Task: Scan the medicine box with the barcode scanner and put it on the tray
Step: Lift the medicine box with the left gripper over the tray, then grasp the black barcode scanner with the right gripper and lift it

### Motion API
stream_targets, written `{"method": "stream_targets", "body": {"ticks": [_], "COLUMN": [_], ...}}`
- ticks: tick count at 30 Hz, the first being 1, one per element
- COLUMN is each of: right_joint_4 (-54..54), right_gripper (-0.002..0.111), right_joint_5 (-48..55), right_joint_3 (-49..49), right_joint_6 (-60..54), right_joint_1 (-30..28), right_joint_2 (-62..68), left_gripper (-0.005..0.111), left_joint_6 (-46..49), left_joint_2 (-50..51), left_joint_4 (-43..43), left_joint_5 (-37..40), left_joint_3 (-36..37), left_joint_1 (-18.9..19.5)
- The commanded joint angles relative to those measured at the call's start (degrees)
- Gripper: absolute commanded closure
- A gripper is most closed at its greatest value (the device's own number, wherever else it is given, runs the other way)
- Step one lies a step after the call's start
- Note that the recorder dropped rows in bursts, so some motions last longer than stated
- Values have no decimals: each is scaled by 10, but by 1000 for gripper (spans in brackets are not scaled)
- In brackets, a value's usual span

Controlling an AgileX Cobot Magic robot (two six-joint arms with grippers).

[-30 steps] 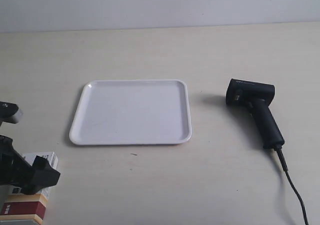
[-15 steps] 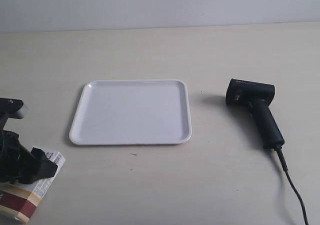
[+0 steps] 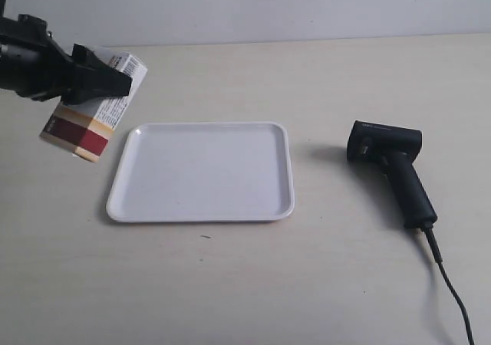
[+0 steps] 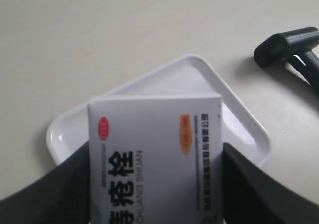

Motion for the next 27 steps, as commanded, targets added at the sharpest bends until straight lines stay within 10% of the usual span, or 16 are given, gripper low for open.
{"method": "stream_targets", "body": {"ticks": [1, 12, 21, 27], "right_joint_4": [18, 20, 20, 1], "right_gripper": [108, 106, 47, 45], "right_joint_5": [2, -9, 9, -121], "right_joint_3": [-7, -83, -176, -177], "right_joint_6": [-8, -32, -73, -83], "right_joint_1": [0, 0, 8, 128], "right_joint_2": [11, 440, 658, 713], "left_gripper": [104, 104, 104, 104], "left_joint_6": [40, 241, 476, 504], "left_joint_2": [78, 188, 193, 204], "left_joint_4": [2, 17, 29, 27], "left_joint_5": [8, 85, 82, 81], "left_joint_3": [-56, -120, -120, -120], "left_joint_1": [-19, -24, -61, -61]}}
